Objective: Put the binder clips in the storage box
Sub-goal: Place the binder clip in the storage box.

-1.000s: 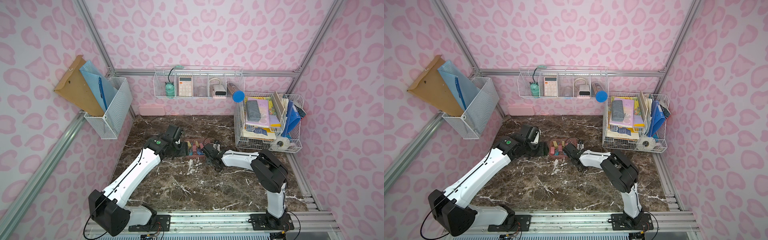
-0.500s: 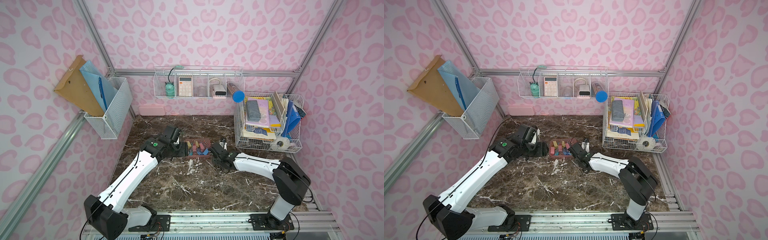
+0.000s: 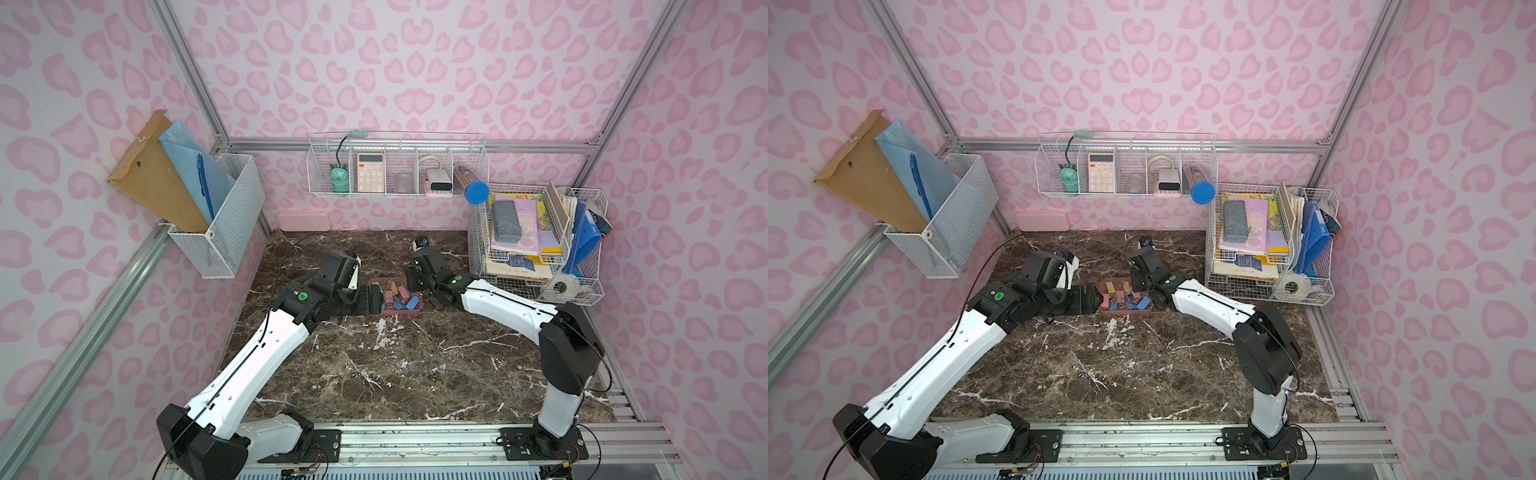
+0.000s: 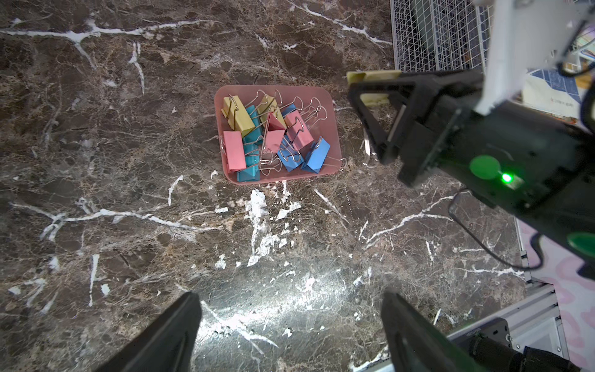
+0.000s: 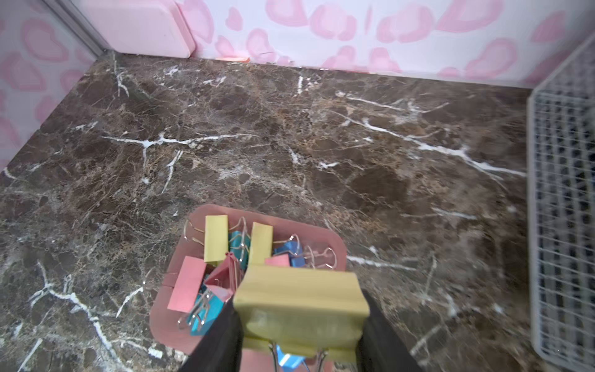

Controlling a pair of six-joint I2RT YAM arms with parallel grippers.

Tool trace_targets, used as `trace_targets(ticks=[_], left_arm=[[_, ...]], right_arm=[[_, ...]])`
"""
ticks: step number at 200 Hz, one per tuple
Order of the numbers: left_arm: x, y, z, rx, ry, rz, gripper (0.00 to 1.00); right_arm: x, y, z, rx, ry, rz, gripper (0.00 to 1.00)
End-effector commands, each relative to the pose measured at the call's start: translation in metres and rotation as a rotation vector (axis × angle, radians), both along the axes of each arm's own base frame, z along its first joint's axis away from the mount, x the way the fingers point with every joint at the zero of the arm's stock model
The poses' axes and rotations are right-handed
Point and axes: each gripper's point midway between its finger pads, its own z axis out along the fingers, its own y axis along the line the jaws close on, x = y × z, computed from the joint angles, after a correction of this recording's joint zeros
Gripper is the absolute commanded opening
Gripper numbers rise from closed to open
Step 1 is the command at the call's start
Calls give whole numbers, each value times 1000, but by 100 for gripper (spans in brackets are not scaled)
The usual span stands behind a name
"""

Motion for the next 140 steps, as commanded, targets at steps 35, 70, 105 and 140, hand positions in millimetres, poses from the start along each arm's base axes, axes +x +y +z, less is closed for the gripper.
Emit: trace_targets(ticks=[35,70,105,140], left_arm=[[-1,7,0,29,-21,9,99],[1,5,-2,29,-11,7,99],[2,4,-3,28,-7,6,99],[4,1,-3,22,-3,0,100]], right_arm=[[27,27,-55,7,175,134,30],[27,33,-78,10,255,145,27],[15,26,-93,-6,295,128,30],[4,22,-99,-58,302,141,43]])
